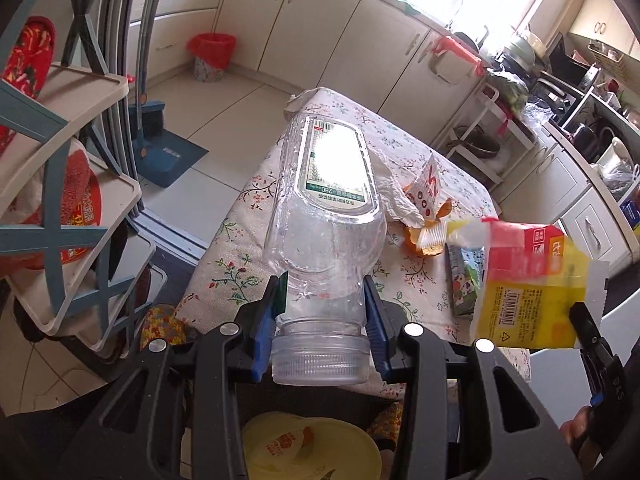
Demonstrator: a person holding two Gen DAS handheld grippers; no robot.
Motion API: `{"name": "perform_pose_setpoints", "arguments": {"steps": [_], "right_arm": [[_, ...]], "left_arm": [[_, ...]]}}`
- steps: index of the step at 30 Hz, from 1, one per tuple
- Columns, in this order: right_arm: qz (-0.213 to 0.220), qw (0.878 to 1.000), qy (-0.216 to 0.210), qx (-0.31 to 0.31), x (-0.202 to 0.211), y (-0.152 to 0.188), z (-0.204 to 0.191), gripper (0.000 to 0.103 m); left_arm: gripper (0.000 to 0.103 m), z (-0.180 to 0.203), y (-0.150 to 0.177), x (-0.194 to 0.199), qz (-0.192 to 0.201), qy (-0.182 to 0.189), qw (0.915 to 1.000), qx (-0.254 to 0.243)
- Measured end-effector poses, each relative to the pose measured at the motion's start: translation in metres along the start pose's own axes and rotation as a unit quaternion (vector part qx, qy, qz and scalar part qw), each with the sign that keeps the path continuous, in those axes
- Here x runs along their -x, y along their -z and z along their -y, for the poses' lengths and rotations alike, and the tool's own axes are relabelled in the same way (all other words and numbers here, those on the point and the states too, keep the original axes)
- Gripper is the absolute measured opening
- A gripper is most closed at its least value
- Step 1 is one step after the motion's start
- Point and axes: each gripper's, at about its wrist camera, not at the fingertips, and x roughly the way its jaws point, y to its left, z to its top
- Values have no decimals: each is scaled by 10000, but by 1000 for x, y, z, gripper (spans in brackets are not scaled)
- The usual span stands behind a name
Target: Collect trash
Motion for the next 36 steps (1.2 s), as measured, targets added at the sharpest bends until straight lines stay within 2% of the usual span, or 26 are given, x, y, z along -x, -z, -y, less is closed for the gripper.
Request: {"name": "perform_pose_setpoints", "arguments": {"steps": [13, 24, 29, 36], "right_arm": [[-46, 10000, -33, -46, 42, 38, -13, 4], [-450, 9989, -114, -48, 66, 82, -26, 4], [-754, 9971, -137, -24, 72, 104, -34, 4], [-1221, 9924, -22, -123, 72, 127, -36, 4]], "left_arm": [[38, 24, 42, 66, 625, -208, 9956, -661], [38, 33, 86, 101, 636, -74, 9929, -1006], [38, 33, 103, 106, 469, 43, 9933, -1059], [38, 25, 131, 98, -81, 170, 9951, -974]]}}
